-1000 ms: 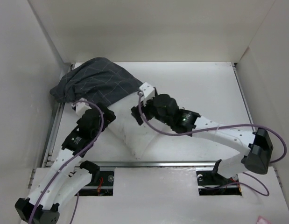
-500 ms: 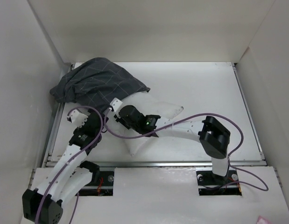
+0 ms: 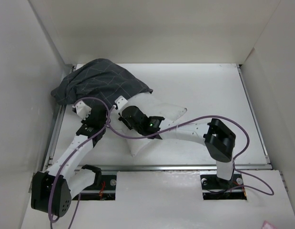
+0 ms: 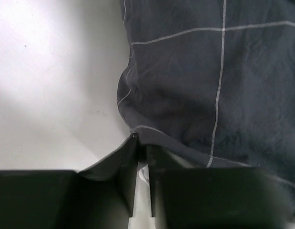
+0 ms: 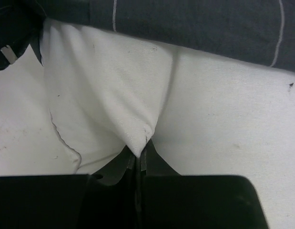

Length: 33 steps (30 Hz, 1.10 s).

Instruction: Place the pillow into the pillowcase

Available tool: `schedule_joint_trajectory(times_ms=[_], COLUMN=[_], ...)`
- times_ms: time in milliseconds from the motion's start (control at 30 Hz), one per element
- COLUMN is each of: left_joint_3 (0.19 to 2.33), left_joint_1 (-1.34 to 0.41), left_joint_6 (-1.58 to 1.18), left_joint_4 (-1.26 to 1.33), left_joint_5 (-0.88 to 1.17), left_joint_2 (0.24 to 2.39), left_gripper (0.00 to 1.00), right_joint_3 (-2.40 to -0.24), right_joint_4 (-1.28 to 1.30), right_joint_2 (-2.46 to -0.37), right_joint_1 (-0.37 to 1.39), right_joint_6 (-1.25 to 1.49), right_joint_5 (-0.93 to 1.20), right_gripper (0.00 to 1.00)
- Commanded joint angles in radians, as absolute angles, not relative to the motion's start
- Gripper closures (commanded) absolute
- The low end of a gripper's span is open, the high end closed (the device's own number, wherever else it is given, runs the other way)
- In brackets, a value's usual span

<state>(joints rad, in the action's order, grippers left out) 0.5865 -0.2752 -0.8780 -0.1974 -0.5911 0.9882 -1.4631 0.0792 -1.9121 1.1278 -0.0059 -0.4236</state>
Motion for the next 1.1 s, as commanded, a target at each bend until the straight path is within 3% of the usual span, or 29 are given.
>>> schedule_joint_trajectory(times_ms=[0, 167, 367, 533, 767, 900, 933, 967, 1067], left_joint_3=[0.632, 0.664, 0.589, 0.724, 0.821, 0.893, 0.908, 0.928, 0.974], left_joint_1=[-0.259, -0.323, -0.374, -0.383, -0.393, -0.393, -0.393, -0.393, -0.393], left_joint_6=[-0.842, -0.761, -0.634, -0.568, -0.468, -0.463, -0.48, -0.514, -0.546], left_joint_4=[-0.192, -0.242, -0.049, -0.242, -0.388, -0.478, -0.479, -0.479, -0.488], left_joint_5=[-0.598, -0.473, 0.134, 0.476, 0.701, 0.59, 0.548, 0.438, 0.26], left_joint_2=[1.006, 0.895, 0.663, 0.65, 0.693, 0.752, 0.752, 0.741, 0.73], left_gripper=[1.0, 1.0, 1.0, 1.0, 1.0, 1.0, 0.88, 0.47, 0.43], right_joint_3=[-1.48, -1.525, -1.562, -1.497, -1.424, -1.41, -1.387, -1.355, -1.278], right_joint_4=[0.055, 0.017, -0.225, -0.565, -0.939, -0.898, -0.897, -0.897, -0.897], right_joint_2=[-1.862, -1.884, -1.905, -1.875, -1.896, -1.905, -1.905, -1.905, -1.881], right_joint_1=[1.109, 1.109, 1.074, 1.039, 1.029, 1.029, 1.029, 1.029, 1.029], right_joint_6=[0.02, 0.075, 0.248, 0.371, 0.38, 0.39, 0.39, 0.39, 0.381], right_joint_5=[-0.465, -0.499, -0.497, -0.541, -0.759, -0.71, -0.71, -0.745, -0.837], right_gripper=[1.0, 1.0, 1.0, 1.0, 1.0, 1.0, 1.0, 1.0, 1.0])
